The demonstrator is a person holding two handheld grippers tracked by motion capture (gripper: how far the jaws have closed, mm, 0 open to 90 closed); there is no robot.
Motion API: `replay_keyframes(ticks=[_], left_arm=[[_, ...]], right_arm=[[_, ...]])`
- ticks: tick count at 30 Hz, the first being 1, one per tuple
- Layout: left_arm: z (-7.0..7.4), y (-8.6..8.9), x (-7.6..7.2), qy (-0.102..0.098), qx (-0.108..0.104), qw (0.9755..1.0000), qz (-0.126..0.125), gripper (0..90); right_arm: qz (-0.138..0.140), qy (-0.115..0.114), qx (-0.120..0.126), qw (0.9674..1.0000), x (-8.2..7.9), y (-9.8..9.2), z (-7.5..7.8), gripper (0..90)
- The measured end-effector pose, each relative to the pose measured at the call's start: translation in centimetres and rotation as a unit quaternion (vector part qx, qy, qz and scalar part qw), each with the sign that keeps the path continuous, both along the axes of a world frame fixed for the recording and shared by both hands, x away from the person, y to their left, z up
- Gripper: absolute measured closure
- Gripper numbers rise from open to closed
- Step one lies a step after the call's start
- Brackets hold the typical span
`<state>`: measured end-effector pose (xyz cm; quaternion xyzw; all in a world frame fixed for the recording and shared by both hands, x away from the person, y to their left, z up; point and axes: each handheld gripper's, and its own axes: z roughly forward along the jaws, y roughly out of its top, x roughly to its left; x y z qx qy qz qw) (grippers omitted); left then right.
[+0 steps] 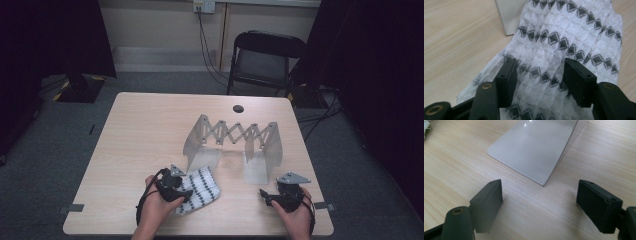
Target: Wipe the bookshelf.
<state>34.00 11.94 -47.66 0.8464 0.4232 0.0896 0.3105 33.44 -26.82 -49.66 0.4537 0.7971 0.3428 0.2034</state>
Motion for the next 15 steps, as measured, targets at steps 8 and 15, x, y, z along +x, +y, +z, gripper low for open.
replay_keyframes(ticks=[8,15], left_arm=[[0.15,-0.21,-0.50,0.015,-0.013,0.9996,-0.018,79.6],[0.68,0.56,-0.44,0.036,-0.027,0.9990,0.004,83.3]], right_arm=[[-0.006,-0.001,0.009,0.9999,-0.05,-0.18,-0.20,17.2],[-0.004,0.002,0.007,1.0000,-0.02,-0.18,-0.22,14.8]])
